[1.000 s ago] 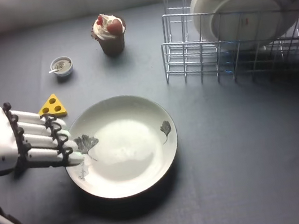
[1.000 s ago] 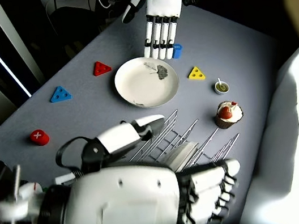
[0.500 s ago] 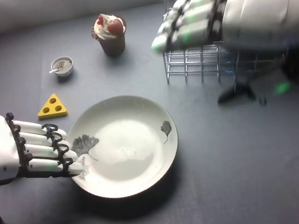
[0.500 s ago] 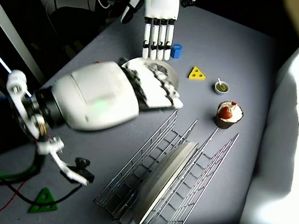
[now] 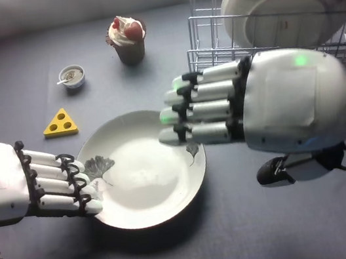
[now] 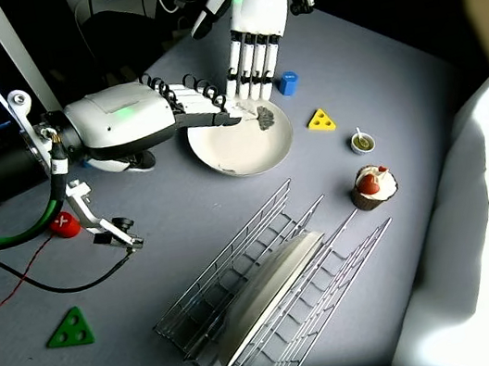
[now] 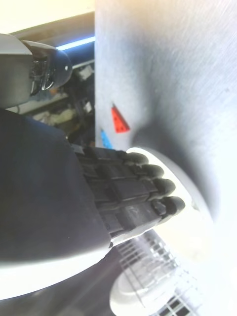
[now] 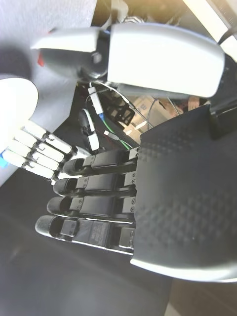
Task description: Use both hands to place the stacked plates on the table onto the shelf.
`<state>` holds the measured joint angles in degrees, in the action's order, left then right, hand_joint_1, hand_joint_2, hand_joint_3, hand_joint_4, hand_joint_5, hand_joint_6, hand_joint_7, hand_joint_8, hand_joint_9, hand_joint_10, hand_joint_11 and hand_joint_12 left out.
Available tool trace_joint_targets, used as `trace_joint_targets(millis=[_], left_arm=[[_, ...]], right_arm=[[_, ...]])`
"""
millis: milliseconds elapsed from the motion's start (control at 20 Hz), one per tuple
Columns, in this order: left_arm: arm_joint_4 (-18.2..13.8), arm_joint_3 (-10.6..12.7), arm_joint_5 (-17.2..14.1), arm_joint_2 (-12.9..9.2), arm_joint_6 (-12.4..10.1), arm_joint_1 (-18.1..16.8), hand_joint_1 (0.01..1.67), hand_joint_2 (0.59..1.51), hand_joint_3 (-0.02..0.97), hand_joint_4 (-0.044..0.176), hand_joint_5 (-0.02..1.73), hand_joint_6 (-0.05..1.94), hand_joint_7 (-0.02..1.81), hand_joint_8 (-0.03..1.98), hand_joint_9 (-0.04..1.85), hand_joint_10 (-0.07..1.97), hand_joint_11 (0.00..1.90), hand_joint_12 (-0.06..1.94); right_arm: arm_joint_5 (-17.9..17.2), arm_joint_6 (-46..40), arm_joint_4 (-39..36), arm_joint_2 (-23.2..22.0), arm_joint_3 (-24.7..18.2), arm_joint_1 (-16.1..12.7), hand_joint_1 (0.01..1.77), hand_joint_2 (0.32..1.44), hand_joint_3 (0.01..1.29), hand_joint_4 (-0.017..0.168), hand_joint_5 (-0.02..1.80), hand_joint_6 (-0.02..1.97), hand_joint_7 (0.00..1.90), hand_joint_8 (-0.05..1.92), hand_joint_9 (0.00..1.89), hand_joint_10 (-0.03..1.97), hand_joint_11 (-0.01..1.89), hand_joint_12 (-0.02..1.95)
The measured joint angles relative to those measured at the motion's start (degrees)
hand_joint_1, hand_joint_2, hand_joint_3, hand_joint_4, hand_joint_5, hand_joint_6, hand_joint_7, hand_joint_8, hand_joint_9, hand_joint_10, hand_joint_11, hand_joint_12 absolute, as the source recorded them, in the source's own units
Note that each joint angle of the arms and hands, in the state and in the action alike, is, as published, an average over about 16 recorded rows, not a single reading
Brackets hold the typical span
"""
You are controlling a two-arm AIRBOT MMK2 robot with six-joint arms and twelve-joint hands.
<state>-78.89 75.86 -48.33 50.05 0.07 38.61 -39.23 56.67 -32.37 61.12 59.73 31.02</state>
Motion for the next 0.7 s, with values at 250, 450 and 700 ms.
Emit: trace_joint_targets(millis=[250, 450, 700], left_arm=[[0.64, -0.41, 0.07, 0.43, 0.01, 0.8, 0.05, 0.99, -0.007, -0.006, 0.15, 0.0, 0.2, 0.01, 0.2, 0.01, 0.18, 0.01], [1.09, -0.38, 0.04, 0.99, -0.01, 1.75, 0.05, 0.991, -0.007, -0.009, 0.14, -0.01, 0.2, 0.01, 0.2, 0.01, 0.18, 0.01], [0.99, -0.16, 0.02, 1.72, 0.0, 3.23, 0.05, 0.99, -0.007, -0.011, 0.12, -0.01, 0.19, 0.01, 0.19, 0.01, 0.17, 0.01]], right_arm=[[0.01, 1.89, 0.05, 0.86, -0.39, 1.39, 0.99, 0.84, 0.01, 0.005, 0.19, 0.01, 0.17, 0.02, 0.17, 0.01, 0.24, 0.01], [0.2, 2.13, -0.42, 1.15, -0.47, 1.74, 0.99, 0.83, 0.01, 0.005, 0.15, 0.01, 0.12, 0.02, 0.11, 0.01, 0.18, 0.01], [0.4, 2.14, -0.92, 1.27, -0.6, 1.85, 0.98, 0.82, 0.01, 0.005, 0.11, 0.01, 0.07, 0.02, 0.06, 0.02, 0.12, 0.01]])
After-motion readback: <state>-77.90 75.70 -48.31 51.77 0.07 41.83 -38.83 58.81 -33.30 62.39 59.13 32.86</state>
